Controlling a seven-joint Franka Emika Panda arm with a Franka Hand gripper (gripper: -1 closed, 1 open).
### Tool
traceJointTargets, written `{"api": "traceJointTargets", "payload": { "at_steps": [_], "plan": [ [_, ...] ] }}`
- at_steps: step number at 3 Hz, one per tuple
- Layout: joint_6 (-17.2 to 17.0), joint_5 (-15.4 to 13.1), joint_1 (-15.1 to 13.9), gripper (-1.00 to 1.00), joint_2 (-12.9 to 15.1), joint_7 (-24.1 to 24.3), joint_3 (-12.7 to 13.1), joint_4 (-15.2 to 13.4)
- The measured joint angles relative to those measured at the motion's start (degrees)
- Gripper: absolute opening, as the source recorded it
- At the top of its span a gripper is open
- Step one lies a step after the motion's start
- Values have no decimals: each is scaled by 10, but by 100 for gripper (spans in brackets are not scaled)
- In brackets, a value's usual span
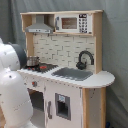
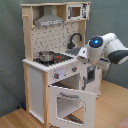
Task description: Play with the kitchen
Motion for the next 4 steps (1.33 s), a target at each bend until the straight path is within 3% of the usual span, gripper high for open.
{"api": "traceJointTargets", "payload": {
  "at_steps": [2,4],
  "plan": [
    [-84,-30,8,100,-75,-61,1,34],
    [-103,-109,6,100,-150,-126,22,37]
  ]
}}
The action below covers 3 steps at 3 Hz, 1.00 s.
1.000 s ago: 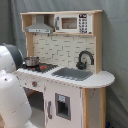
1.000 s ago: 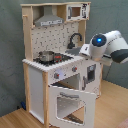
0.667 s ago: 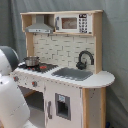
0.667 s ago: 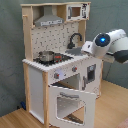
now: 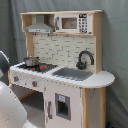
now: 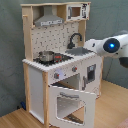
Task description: Play with the kitchen
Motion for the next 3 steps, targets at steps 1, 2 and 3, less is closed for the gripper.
{"api": "traceJointTargets", "payload": {
  "at_steps": [1,2,3],
  "plan": [
    [2,-55,-5,100,-13,-19,26,0],
    [10,-118,-15,100,-13,-31,55,0],
    [30,-169,-26,100,-13,-40,75,0]
  ]
}}
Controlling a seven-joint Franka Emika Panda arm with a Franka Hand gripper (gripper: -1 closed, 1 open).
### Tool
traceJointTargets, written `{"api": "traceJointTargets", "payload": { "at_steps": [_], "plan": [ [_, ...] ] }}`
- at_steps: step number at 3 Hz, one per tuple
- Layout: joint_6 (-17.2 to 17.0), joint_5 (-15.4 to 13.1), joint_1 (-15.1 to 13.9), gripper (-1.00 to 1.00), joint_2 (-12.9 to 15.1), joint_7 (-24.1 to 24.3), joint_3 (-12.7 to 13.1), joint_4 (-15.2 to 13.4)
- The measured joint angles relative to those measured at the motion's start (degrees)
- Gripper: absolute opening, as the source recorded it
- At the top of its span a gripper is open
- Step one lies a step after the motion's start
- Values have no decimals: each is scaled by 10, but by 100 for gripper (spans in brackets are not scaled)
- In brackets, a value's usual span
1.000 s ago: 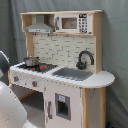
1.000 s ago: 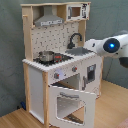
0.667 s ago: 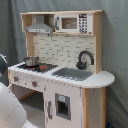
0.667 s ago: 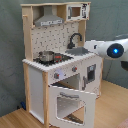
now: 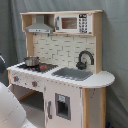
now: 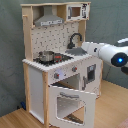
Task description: Play with the kitchen
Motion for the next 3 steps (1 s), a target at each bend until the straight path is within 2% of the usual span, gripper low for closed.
{"api": "traceJointTargets", "payload": {
  "at_steps": [3],
  "plan": [
    [75,-160,-48,100,0,-8,50,-6]
  ]
}}
